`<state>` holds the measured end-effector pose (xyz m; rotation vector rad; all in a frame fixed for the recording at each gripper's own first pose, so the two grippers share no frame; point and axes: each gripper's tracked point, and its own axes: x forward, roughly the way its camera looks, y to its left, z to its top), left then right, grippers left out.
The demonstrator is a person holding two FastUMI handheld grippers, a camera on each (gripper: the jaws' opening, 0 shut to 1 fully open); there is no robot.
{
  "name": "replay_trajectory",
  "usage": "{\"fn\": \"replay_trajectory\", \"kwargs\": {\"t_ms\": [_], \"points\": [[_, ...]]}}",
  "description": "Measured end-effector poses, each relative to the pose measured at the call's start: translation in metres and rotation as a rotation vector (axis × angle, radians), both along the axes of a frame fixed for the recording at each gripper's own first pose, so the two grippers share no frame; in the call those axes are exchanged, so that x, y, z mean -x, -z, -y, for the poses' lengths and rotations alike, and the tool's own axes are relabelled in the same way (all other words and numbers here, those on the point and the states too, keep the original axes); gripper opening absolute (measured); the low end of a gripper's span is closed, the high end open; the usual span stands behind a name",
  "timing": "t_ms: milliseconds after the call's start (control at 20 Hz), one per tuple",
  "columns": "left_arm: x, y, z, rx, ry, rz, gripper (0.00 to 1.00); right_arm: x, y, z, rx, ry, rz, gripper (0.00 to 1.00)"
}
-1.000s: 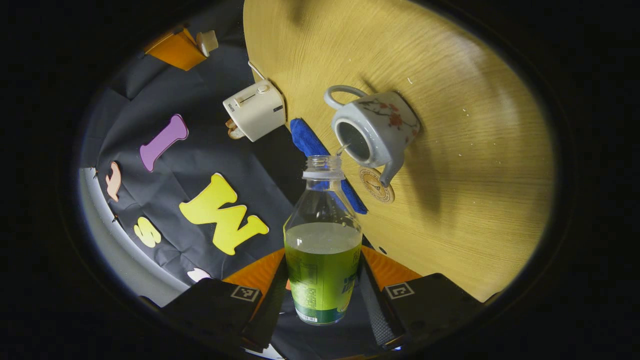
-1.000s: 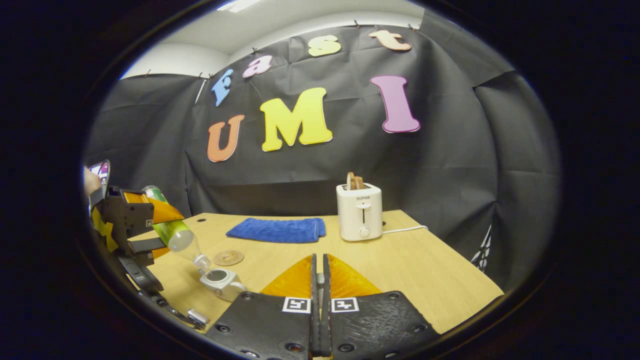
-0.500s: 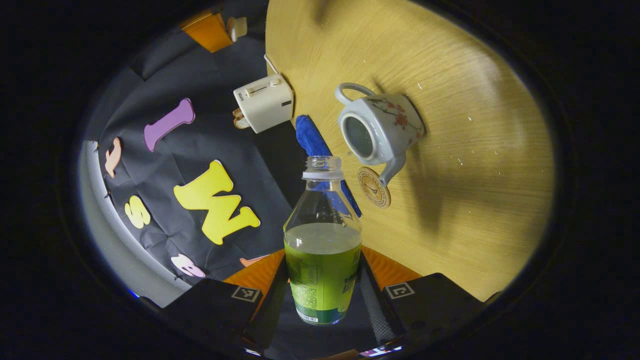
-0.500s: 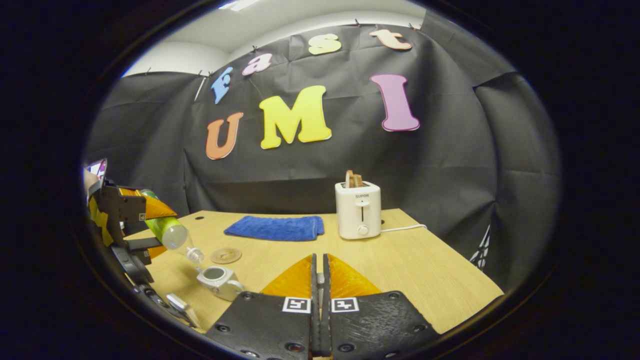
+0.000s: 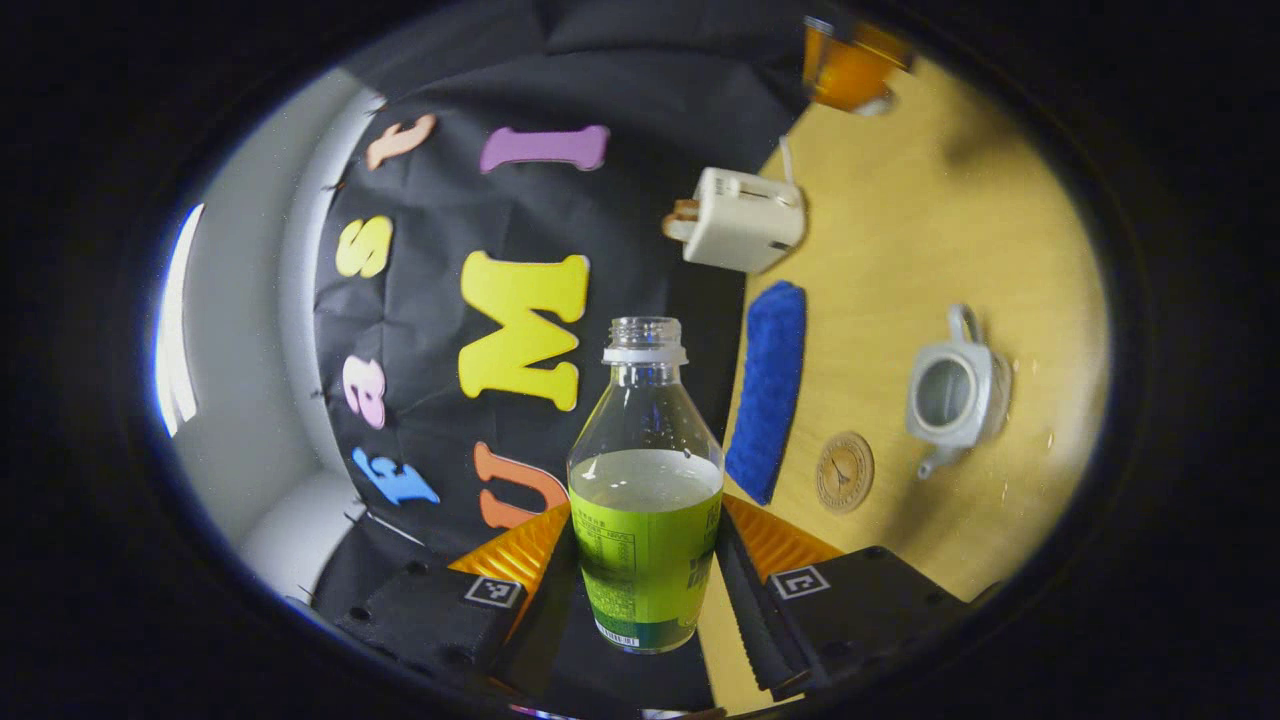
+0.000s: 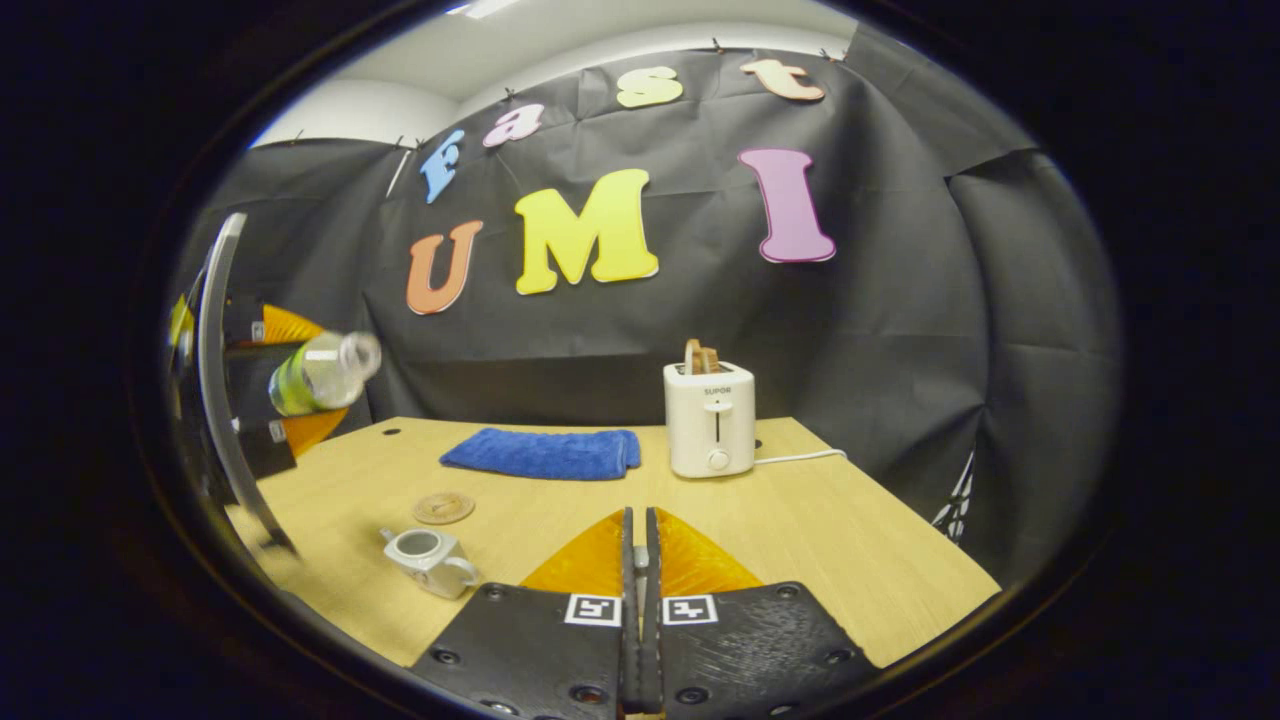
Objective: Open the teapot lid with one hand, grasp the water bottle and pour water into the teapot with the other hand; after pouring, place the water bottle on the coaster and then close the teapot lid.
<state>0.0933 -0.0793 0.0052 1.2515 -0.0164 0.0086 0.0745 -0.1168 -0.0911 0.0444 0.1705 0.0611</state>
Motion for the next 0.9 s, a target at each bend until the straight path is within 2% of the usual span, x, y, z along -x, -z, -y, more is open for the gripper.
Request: {"fn": "replay_trajectory", "kwargs": {"t_ms": [50, 100, 200, 300, 400, 500, 700, 900], "points": [[-0.003, -0.016, 0.001, 0.098, 0.005, 0.027, 0.71, 0.000, 0.000, -0.001, 0.004, -0.001, 0.000, 0.01], [-0.008, -0.036, -0.004, 0.207, -0.003, 0.068, 0.75, 0.000, 0.001, -0.001, 0.004, -0.005, 0.000, 0.00], [-0.018, -0.070, -0.011, 0.429, -0.003, 0.125, 0.75, -0.001, 0.000, -0.002, 0.006, -0.005, 0.000, 0.00], [-0.029, -0.080, -0.008, 0.675, 0.012, 0.091, 0.75, -0.001, 0.004, -0.005, 0.008, -0.008, -0.009, 0.00], [-0.029, -0.084, -0.007, 0.845, 0.040, 0.072, 0.75, 0.001, 0.005, -0.011, 0.006, -0.024, -0.014, 0.00], [-0.040, -0.093, -0.018, 1.021, 0.039, 0.111, 0.75, 0.000, 0.007, -0.014, 0.011, -0.027, -0.013, 0.00], [-0.057, -0.057, -0.005, 1.209, 0.086, 0.008, 0.77, -0.002, 0.016, -0.020, 0.036, -0.036, -0.030, 0.00], [-0.103, 0.004, -0.001, 1.305, 0.101, -0.053, 0.77, -0.004, 0.022, -0.029, 0.040, -0.048, -0.038, 0.00]]}}
